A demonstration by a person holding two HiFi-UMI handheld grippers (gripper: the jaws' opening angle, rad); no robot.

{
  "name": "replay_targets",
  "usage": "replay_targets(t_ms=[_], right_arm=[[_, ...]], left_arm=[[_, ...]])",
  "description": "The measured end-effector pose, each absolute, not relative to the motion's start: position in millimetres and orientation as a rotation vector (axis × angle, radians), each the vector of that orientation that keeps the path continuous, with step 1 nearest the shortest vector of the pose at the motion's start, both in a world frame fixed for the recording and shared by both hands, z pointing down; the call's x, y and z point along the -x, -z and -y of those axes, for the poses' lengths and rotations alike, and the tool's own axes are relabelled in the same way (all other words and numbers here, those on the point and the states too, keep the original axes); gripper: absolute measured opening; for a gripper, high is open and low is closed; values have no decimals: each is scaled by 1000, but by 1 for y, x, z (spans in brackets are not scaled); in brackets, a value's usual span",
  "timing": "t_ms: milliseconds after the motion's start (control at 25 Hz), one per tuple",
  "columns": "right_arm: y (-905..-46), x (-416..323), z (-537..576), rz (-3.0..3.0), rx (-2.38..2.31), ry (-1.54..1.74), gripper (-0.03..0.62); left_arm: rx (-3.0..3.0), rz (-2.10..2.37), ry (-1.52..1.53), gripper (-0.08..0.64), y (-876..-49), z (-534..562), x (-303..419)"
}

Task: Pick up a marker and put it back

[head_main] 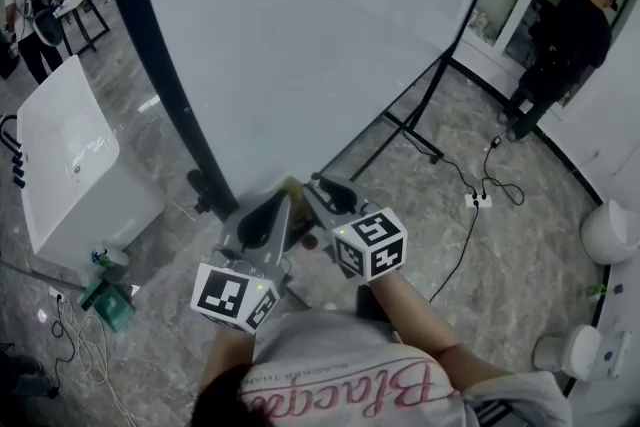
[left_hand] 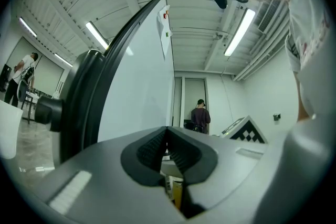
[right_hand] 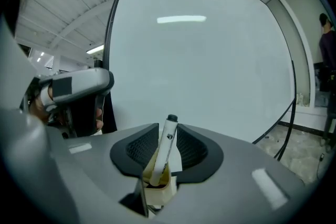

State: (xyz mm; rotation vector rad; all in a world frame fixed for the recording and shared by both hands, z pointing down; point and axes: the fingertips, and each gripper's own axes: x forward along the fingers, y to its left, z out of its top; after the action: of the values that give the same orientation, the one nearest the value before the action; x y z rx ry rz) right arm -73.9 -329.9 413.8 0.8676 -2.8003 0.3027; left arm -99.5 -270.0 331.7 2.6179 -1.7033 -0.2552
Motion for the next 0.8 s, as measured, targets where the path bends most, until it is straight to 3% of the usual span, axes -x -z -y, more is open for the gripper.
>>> replay_targets(t_ms=[280, 400, 440, 800], right_arm=[[-351, 46, 323, 2925, -958, -189, 89], [-330, 39, 304, 2971, -914, -119, 52], [-327, 38, 297, 2974, -896, -87, 2], [-327, 33, 278, 2935, -920, 68, 0]], left_arm=[[-2618, 1690, 270, 0, -330, 270, 100], [-2623, 1694, 271, -1, -329, 268, 100], [-2625, 1696, 271, 0, -328, 268, 100], [-2624, 1706, 285, 0, -326, 267, 102]])
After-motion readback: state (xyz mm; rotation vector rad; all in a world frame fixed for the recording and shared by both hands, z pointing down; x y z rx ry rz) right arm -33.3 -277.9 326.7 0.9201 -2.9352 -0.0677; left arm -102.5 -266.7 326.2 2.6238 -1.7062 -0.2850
